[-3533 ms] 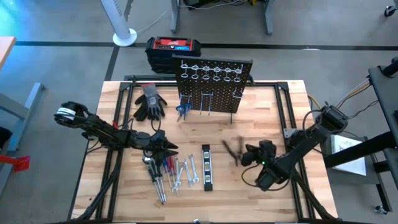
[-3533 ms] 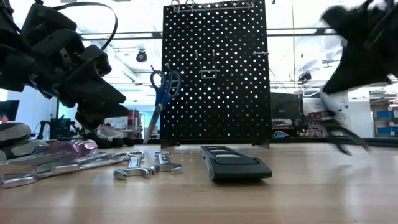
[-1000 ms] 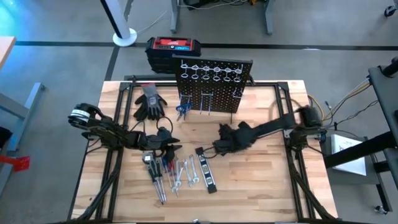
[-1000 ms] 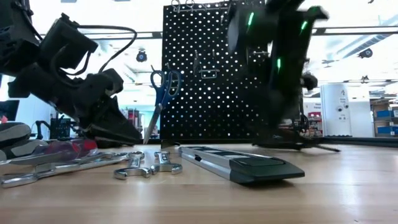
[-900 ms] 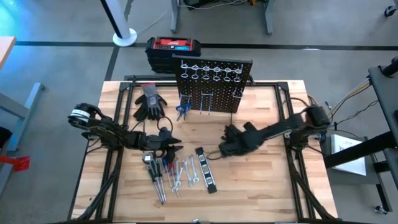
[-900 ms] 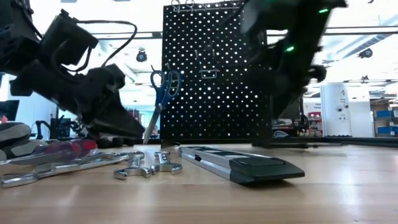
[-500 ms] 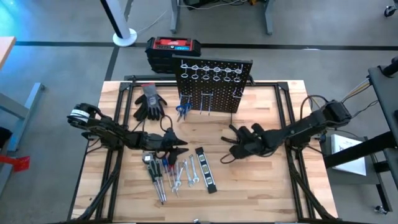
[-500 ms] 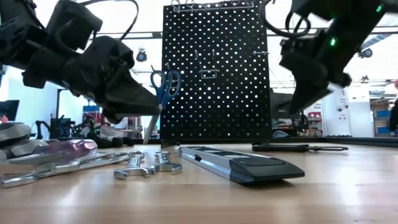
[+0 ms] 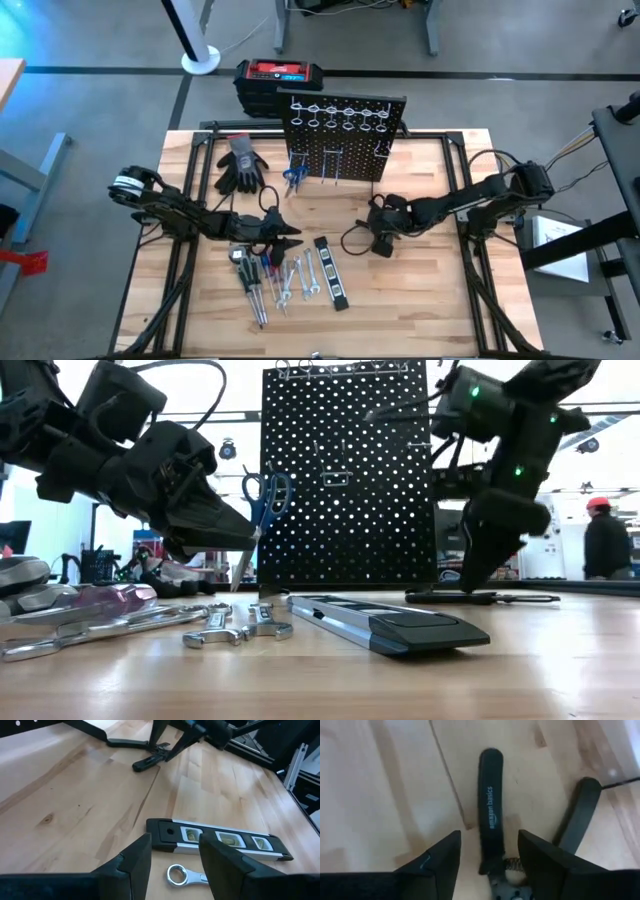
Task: Hang tools onto peg board
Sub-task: Hang the black stripping pliers on the peg board
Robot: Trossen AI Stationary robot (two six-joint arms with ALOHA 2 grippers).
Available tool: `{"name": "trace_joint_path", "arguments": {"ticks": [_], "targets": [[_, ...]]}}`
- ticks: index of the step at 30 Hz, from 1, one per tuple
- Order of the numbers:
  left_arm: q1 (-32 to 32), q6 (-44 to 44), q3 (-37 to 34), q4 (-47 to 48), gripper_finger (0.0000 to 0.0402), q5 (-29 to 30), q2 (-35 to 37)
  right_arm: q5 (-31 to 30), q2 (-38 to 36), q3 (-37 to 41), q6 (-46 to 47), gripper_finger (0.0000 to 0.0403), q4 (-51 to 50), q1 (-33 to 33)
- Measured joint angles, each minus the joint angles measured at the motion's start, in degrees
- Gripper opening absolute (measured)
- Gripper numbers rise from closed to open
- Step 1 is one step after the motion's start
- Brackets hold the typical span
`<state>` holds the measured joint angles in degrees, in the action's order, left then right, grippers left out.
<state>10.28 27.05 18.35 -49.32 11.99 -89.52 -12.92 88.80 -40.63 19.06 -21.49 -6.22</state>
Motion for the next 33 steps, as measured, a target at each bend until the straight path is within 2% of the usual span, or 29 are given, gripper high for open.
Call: {"name": "trace_joint_path", "arguments": {"ticks": [7,9,12,13,22,26,28,33], "targets": [[0.00,0.94,0.00,0.90,0.0155,-0.09,0.00,2.86,6.04,-0.76,-3.75,0.0153,-1.13,1.06],[0.00,0.94,0.00,0.98,0.0155,-0.14,-0.02,3.86,6.77,-0.88,-3.91,0.0119,-1.00,1.03],[-0.09,0.94,0.00,1.05,0.0155,-0.15,-0.02,4.19,6.31,-0.91,-3.09,0.0042,-1.55,0.88],[-0.20,0.94,0.00,1.05,0.0155,-0.15,-0.02,4.30,5.83,-0.88,-2.77,0.0033,-1.70,0.92],[-0.26,2.49,0.69,1.05,0.0155,-1.35,-0.02,4.00,-2.65,0.68,1.02,0.0033,-5.74,-0.91],[-0.26,2.62,1.27,1.09,0.0155,-2.54,-0.02,1.62,-9.28,0.18,2.86,0.0030,-3.09,-3.22],[-0.26,2.41,2.20,1.00,0.0155,-2.58,-0.02,1.48,-12.23,0.18,2.89,0.0002,-1.08,-4.66],[-0.22,-2.80,6.22,0.93,0.0155,-6.31,-0.04,2.89,-19.59,0.12,0.75,0.0005,5.48,-7.48]]}}
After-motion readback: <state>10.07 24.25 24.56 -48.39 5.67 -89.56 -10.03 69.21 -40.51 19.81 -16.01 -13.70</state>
